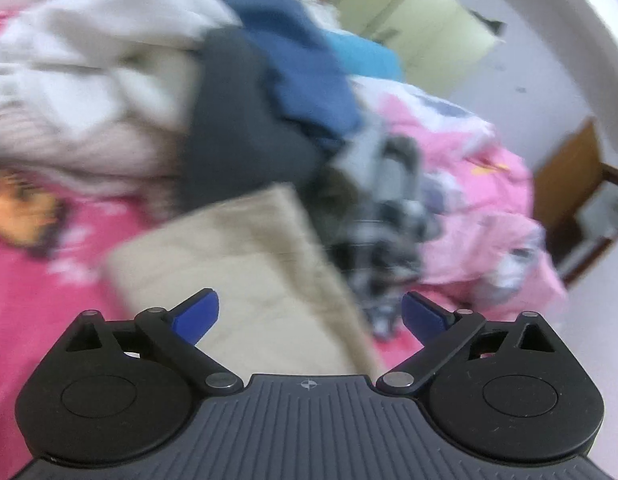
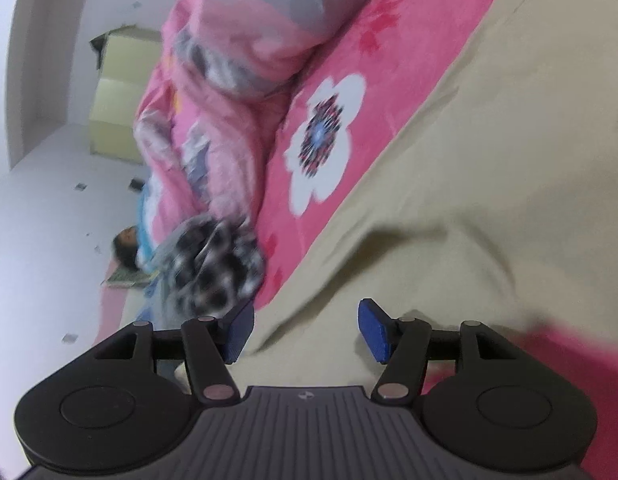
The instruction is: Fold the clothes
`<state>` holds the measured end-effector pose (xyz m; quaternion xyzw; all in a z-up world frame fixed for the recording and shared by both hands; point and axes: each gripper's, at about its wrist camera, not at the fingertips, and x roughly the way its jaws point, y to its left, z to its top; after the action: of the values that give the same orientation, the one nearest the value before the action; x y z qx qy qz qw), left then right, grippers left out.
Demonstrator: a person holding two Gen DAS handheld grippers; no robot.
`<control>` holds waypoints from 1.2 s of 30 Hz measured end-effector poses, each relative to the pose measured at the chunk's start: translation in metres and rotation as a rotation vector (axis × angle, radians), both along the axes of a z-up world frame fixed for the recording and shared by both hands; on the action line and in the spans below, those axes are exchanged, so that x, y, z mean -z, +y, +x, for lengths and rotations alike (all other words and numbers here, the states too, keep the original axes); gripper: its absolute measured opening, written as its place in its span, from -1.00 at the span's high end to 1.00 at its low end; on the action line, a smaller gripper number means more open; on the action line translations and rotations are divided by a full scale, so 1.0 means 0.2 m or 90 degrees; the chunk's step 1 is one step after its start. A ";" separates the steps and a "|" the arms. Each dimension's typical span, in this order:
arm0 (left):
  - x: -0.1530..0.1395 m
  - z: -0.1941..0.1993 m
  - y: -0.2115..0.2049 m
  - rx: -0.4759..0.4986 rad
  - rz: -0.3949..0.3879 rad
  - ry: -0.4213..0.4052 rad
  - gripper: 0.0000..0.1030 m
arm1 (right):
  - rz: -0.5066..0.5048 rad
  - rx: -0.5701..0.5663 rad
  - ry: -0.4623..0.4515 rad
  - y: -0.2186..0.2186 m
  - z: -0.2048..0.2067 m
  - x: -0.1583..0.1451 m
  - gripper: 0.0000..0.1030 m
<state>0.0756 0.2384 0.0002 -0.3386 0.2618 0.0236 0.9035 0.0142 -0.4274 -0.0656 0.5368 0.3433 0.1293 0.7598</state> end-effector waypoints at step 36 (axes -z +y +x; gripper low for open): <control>0.63 0.25 0.07 -0.111 -0.213 -0.001 0.60 | 0.078 0.219 -0.021 0.13 0.08 0.40 0.79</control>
<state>0.1258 0.2526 -0.1265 -0.5059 0.2309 0.0577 0.8291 0.0307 -0.4021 -0.1465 0.6308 0.2257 0.0266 0.7419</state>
